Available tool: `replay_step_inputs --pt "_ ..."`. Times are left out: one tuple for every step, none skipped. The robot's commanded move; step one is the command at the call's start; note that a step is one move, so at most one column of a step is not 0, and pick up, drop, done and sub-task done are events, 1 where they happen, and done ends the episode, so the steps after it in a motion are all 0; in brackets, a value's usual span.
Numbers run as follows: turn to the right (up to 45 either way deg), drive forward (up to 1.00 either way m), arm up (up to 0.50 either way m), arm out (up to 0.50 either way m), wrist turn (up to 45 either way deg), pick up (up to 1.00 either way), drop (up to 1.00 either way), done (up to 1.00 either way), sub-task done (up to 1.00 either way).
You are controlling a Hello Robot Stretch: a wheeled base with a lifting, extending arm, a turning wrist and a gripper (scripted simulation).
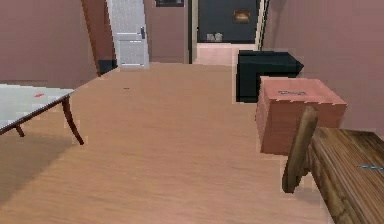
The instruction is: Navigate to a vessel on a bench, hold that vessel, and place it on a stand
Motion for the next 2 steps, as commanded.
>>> replay_step_inputs --pt "0.0 0.00 0.00 0.00 45.0 0.00 0.00 0.00 0.00" --pt "0.0 0.00 0.00 0.00 45.0 0.00 0.00 0.00 0.00"
